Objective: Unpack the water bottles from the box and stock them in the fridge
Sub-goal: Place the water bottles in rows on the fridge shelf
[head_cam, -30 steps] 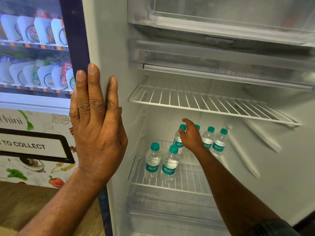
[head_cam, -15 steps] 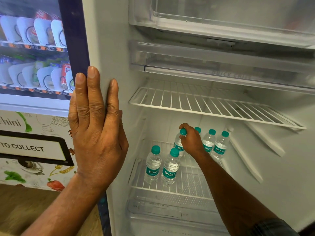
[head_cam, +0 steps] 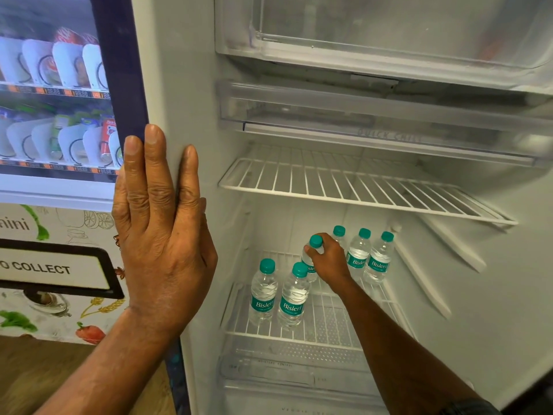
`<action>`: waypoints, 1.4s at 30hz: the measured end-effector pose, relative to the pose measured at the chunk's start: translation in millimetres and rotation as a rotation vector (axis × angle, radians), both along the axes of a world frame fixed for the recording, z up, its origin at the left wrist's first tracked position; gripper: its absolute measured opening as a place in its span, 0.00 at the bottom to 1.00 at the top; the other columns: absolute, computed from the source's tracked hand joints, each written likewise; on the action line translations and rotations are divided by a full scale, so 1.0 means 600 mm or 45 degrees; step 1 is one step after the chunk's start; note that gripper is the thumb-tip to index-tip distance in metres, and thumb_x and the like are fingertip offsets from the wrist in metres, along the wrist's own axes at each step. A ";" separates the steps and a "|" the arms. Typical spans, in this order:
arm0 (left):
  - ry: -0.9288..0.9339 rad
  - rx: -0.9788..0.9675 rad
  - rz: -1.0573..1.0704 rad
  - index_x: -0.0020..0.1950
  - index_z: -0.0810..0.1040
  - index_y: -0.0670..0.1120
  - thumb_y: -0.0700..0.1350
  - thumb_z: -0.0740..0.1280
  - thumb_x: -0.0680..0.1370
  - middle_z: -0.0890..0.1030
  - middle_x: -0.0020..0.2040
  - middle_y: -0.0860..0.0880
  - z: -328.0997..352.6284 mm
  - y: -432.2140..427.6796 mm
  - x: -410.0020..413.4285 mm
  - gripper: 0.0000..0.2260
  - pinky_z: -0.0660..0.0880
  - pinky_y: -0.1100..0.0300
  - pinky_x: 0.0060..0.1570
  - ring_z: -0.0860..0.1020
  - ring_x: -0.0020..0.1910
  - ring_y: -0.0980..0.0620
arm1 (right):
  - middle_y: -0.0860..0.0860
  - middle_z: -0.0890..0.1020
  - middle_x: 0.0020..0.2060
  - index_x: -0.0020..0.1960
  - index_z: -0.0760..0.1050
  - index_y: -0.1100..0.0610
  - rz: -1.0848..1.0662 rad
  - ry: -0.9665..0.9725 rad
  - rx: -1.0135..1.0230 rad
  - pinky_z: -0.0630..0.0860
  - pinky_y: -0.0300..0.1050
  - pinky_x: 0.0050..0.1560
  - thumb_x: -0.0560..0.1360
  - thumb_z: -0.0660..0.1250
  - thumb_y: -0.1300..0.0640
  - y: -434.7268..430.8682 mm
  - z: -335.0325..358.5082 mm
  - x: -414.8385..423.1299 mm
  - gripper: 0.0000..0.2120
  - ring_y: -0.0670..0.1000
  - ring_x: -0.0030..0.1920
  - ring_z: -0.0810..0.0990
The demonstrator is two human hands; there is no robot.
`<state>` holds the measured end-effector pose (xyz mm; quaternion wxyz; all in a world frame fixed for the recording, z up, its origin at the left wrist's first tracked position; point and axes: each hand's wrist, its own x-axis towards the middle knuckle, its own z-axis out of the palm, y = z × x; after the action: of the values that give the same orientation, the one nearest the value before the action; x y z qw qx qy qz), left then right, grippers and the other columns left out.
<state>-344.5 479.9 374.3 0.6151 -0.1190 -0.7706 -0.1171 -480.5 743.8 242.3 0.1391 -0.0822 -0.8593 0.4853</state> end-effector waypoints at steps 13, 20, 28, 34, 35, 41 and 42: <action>-0.026 0.020 -0.014 0.81 0.63 0.37 0.34 0.61 0.85 0.60 0.79 0.28 0.000 -0.001 0.000 0.23 0.55 0.39 0.80 0.57 0.79 0.27 | 0.51 0.81 0.53 0.58 0.74 0.56 0.088 0.004 -0.202 0.77 0.50 0.61 0.78 0.69 0.55 0.058 0.000 0.092 0.11 0.50 0.54 0.81; -0.055 0.021 -0.030 0.80 0.64 0.36 0.33 0.62 0.84 0.60 0.78 0.28 -0.030 0.001 0.007 0.23 0.58 0.34 0.77 0.56 0.79 0.29 | 0.50 0.82 0.54 0.59 0.74 0.55 0.178 -0.029 -0.198 0.77 0.54 0.62 0.77 0.70 0.55 0.066 0.002 0.128 0.12 0.50 0.56 0.81; -0.074 0.042 -0.016 0.81 0.63 0.36 0.32 0.62 0.83 0.60 0.79 0.28 -0.044 0.004 0.011 0.25 0.55 0.37 0.79 0.54 0.79 0.30 | 0.50 0.80 0.57 0.62 0.73 0.56 0.176 -0.049 -0.158 0.76 0.49 0.63 0.78 0.68 0.55 0.051 0.005 0.149 0.14 0.50 0.58 0.80; -0.072 0.049 0.010 0.81 0.64 0.37 0.31 0.62 0.83 0.60 0.79 0.28 -0.050 0.006 0.015 0.25 0.52 0.41 0.81 0.54 0.79 0.30 | 0.46 0.79 0.56 0.60 0.72 0.51 0.190 -0.068 -0.182 0.74 0.46 0.61 0.78 0.68 0.55 0.044 0.011 0.157 0.12 0.47 0.56 0.78; -0.075 0.049 0.009 0.81 0.64 0.37 0.31 0.62 0.83 0.60 0.79 0.28 -0.050 0.006 0.015 0.25 0.51 0.42 0.81 0.54 0.79 0.31 | 0.45 0.78 0.56 0.59 0.71 0.51 0.192 -0.071 -0.187 0.74 0.45 0.61 0.78 0.68 0.55 0.043 0.013 0.158 0.12 0.46 0.56 0.78; -0.088 0.053 0.000 0.81 0.64 0.38 0.32 0.61 0.84 0.60 0.78 0.28 -0.050 0.005 0.013 0.24 0.53 0.39 0.80 0.55 0.79 0.30 | 0.45 0.76 0.58 0.62 0.69 0.49 0.204 -0.149 -0.207 0.73 0.49 0.64 0.77 0.70 0.57 0.042 0.016 0.162 0.17 0.47 0.58 0.76; -0.090 0.054 -0.003 0.81 0.64 0.38 0.32 0.61 0.84 0.61 0.78 0.27 -0.050 0.005 0.013 0.24 0.54 0.39 0.80 0.55 0.79 0.29 | 0.45 0.76 0.59 0.62 0.68 0.49 0.208 -0.161 -0.212 0.73 0.50 0.65 0.76 0.70 0.57 0.042 0.015 0.163 0.18 0.48 0.59 0.77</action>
<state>-336.5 483.1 344.1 0.5897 -0.1028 -0.7890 -0.1383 -382.9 769.0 251.2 0.0373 -0.0537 -0.8269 0.5585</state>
